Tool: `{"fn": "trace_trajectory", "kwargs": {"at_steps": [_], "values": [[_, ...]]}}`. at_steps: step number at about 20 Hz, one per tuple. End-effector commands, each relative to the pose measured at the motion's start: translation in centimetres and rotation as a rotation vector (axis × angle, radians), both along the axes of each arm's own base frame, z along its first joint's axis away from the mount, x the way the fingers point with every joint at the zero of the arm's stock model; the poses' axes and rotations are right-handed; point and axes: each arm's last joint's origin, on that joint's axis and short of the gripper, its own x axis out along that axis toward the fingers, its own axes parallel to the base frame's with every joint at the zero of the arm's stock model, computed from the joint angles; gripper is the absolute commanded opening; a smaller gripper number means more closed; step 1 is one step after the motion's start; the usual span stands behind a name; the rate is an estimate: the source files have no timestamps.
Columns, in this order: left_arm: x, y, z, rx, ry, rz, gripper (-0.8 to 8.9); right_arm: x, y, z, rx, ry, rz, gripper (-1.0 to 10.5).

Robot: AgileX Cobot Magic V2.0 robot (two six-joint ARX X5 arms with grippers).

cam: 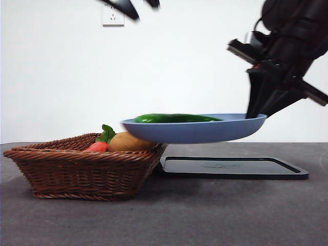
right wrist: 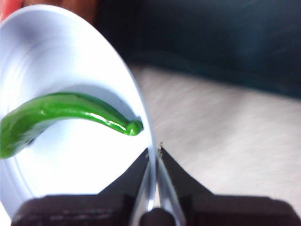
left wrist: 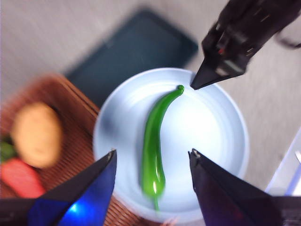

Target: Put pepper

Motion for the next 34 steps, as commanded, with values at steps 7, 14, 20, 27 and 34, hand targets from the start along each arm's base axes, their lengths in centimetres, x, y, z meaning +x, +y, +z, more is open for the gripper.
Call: {"fn": "trace_trajectory", "kwargs": {"at_steps": [7,14,20,27,34], "values": [[-4.0,3.4,5.1,-0.132,-0.161,0.016,2.72,4.1,-6.5,1.9,0.015,-0.156,-0.209,0.0],[-4.7,4.1,5.6,-0.153,-0.174,0.019,2.72,7.5,-8.6,-2.9,0.009,-0.103,-0.279,0.0],[-4.7,4.1,5.6,-0.162,-0.161,0.03,2.72,9.7,-8.6,-6.5,0.019,-0.062,-0.298,0.0],[-4.7,4.1,5.6,-0.161,-0.161,0.03,2.72,9.9,-8.6,-7.0,0.017,-0.055,-0.297,0.3],[-4.7,4.1,5.6,-0.16,-0.16,0.03,2.72,9.6,-8.7,-6.4,0.01,-0.059,-0.303,1.3]]}}
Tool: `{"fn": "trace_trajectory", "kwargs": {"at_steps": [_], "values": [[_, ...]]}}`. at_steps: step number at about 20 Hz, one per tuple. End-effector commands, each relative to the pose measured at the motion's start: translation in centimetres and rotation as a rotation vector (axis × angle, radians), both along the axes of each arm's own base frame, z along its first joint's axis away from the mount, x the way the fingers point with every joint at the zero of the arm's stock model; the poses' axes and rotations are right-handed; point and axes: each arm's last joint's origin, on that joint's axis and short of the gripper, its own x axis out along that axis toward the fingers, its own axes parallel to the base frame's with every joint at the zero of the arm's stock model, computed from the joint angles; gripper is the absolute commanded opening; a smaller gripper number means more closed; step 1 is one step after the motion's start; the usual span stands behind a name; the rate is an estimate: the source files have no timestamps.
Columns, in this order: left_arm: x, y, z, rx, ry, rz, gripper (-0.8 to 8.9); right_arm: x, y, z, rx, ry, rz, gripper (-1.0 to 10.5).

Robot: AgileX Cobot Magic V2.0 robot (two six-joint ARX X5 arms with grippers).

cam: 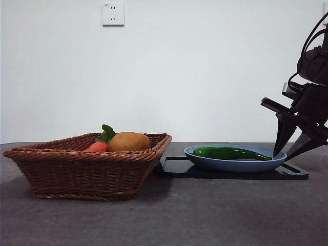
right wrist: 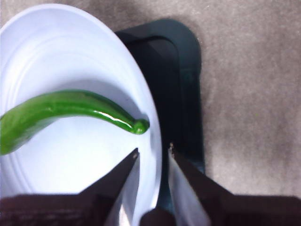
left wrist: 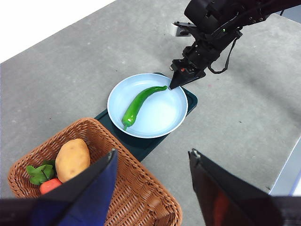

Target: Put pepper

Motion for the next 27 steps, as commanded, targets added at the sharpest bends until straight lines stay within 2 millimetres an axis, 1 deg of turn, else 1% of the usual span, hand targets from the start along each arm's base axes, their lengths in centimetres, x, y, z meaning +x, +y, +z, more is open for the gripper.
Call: {"fn": "trace_trajectory", "kwargs": {"at_steps": [1,3,4,6,7,9,11,14,17,19,20,21,24,27], "values": [[-0.1,-0.2,0.4,-0.011,-0.006,-0.003,2.72,0.3,-0.4,1.1,-0.006,-0.035,-0.013,1.6],[-0.1,-0.2,0.3,-0.004,0.002,-0.003,2.72,-0.4,-0.8,3.4,-0.009,-0.087,-0.024,1.6],[-0.1,-0.2,0.3,-0.002,0.004,-0.003,2.72,-1.0,-1.1,5.1,-0.01,-0.121,-0.031,1.6],[-0.1,-0.1,0.3,0.002,0.006,-0.004,2.72,-2.6,-1.1,8.1,-0.019,-0.182,-0.019,1.6],[-0.1,-0.1,0.3,0.004,0.008,-0.004,2.72,-3.8,-1.1,9.9,-0.029,-0.213,-0.003,1.6],[-0.2,-0.1,0.1,0.014,0.016,-0.005,2.72,-6.7,-0.5,13.1,-0.05,-0.262,0.057,1.6],[-0.2,0.0,0.1,0.021,0.025,-0.005,2.71,-10.3,0.9,15.8,-0.072,-0.293,0.148,1.6],[-0.3,0.0,0.0,0.029,0.033,-0.005,2.71,-15.5,2.9,18.8,-0.076,-0.328,0.268,1.6],[-0.4,0.1,-0.2,0.043,0.049,-0.006,2.7,-19.8,4.7,20.4,-0.055,-0.346,0.387,1.5],[-0.4,0.1,-0.3,0.054,0.063,-0.007,2.68,-21.9,5.4,20.7,-0.044,-0.33,0.454,1.5],[-0.5,0.2,-0.4,0.059,0.07,-0.008,2.47,-22.7,5.7,20.8,-0.041,-0.316,0.489,1.5],[-0.5,0.2,-0.5,0.064,0.075,-0.008,2.01,-23.2,5.9,20.7,-0.039,-0.303,0.515,1.5],[-0.6,0.2,-0.5,0.071,0.084,-0.008,0.0,-24.0,6.4,20.5,-0.056,-0.287,0.603,0.0],[-0.6,0.2,-0.5,0.071,0.084,-0.007,0.06,-24.0,6.5,20.6,-0.057,-0.303,0.613,0.1]]}}
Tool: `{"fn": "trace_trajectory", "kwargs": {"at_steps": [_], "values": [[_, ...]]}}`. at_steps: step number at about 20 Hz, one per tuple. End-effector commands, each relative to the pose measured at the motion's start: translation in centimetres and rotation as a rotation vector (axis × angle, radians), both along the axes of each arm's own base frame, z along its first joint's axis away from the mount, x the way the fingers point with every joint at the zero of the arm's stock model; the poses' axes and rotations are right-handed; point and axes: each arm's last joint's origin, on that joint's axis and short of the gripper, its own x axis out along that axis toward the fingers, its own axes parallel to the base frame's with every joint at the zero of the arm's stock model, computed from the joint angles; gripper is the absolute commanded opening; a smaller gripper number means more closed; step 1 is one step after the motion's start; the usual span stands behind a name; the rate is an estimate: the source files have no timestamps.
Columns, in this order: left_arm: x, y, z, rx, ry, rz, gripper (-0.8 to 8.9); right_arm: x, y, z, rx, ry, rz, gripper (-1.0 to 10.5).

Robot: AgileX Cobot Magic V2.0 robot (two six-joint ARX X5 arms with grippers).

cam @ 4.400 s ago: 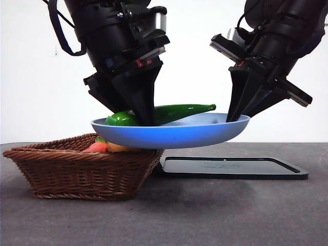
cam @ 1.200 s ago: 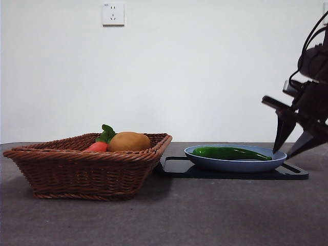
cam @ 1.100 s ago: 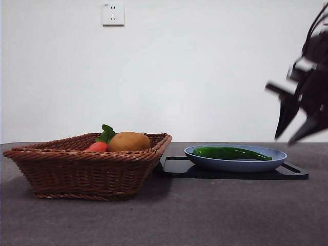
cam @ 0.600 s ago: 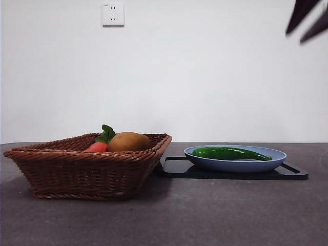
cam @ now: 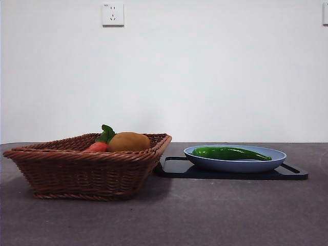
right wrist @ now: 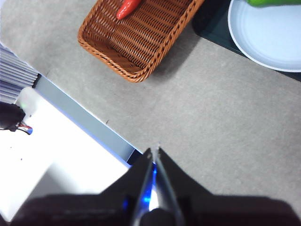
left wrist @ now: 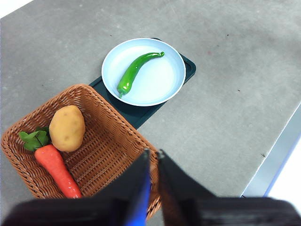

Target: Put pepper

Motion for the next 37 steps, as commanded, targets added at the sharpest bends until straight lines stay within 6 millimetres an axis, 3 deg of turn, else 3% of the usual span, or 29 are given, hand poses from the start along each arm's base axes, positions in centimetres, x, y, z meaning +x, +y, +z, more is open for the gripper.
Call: {"fn": "trace_trajectory", "kwargs": {"at_steps": [1,15,17,20,23,26,29,32,37], "values": [[0.0,-0.2,0.5,-0.015,-0.013,-0.006,0.07,0.3,0.3,0.5,0.015,-0.033,0.008,0.1],[0.6,-0.5,1.5,-0.072,-0.129,0.009,0.08,0.3,0.2,0.5,0.016,-0.029,-0.008,0.1],[1.1,0.6,2.4,-0.093,-0.224,0.115,0.08,0.3,0.2,0.5,0.015,-0.029,-0.008,0.1],[1.0,4.3,4.7,-0.162,-0.393,0.226,0.08,0.3,0.2,0.5,0.015,-0.029,-0.008,0.1],[-0.7,8.5,6.9,-0.227,-0.552,0.328,0.08,0.3,0.2,0.5,0.016,-0.029,-0.008,0.1],[-2.8,11.6,7.1,-0.244,-0.717,0.464,0.08,0.3,0.2,0.5,0.015,-0.029,-0.008,0.1],[-4.7,13.5,4.1,-0.246,-0.868,0.584,0.08,0.3,0.2,0.5,0.015,-0.029,-0.008,0.1],[-5.4,14.5,-1.4,-0.224,-0.964,0.742,0.08,0.3,0.2,0.5,0.015,-0.029,-0.008,0.1],[-6.2,14.8,-11.3,-0.227,-0.988,0.783,0.08,0.3,0.2,0.5,0.015,-0.029,-0.008,0.1]]}}
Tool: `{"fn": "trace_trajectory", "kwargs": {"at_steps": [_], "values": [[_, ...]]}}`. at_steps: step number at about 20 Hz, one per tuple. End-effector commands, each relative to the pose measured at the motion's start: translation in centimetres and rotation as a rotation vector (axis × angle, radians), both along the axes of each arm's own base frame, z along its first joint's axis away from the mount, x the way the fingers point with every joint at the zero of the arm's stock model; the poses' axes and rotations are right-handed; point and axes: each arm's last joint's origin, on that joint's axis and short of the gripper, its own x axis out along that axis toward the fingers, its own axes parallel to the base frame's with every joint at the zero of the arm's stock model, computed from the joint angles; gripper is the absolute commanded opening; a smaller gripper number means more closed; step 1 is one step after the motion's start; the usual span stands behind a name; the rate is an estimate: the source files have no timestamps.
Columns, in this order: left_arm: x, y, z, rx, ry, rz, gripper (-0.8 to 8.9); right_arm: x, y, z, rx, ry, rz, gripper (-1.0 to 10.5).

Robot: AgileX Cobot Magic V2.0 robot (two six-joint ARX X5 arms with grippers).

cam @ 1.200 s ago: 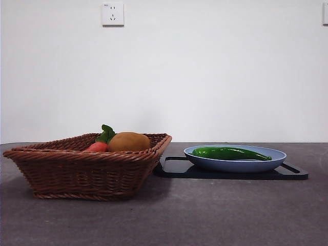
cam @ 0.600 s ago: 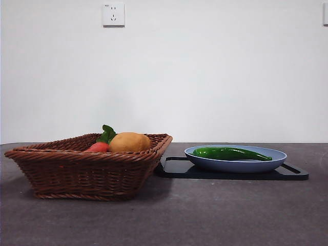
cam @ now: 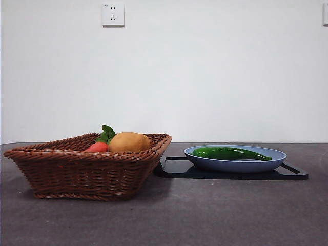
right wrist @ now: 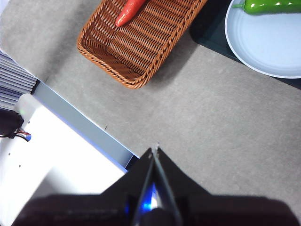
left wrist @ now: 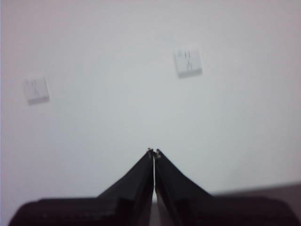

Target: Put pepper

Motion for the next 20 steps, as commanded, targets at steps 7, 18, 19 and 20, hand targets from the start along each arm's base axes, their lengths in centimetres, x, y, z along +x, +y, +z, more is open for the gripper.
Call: {"fn": "trace_trajectory", "kwargs": {"at_steps": [7,18,19,20], "values": [[-0.4,0.1,-10.3,-0.081,0.101,-0.011,0.08,0.1,0.2,0.4,0.006,-0.014,0.002,0.1],[-0.1,0.1,-15.3,-0.147,0.246,-0.017,0.08,0.1,0.2,0.4,0.006,-0.015,0.002,0.1],[-0.1,0.1,-15.4,-0.148,0.261,-0.016,0.08,0.1,0.2,0.4,0.006,-0.014,0.002,0.1],[-0.1,0.1,-15.6,-0.15,0.277,-0.016,0.08,0.1,0.2,0.4,0.006,-0.014,0.002,0.1]]}}
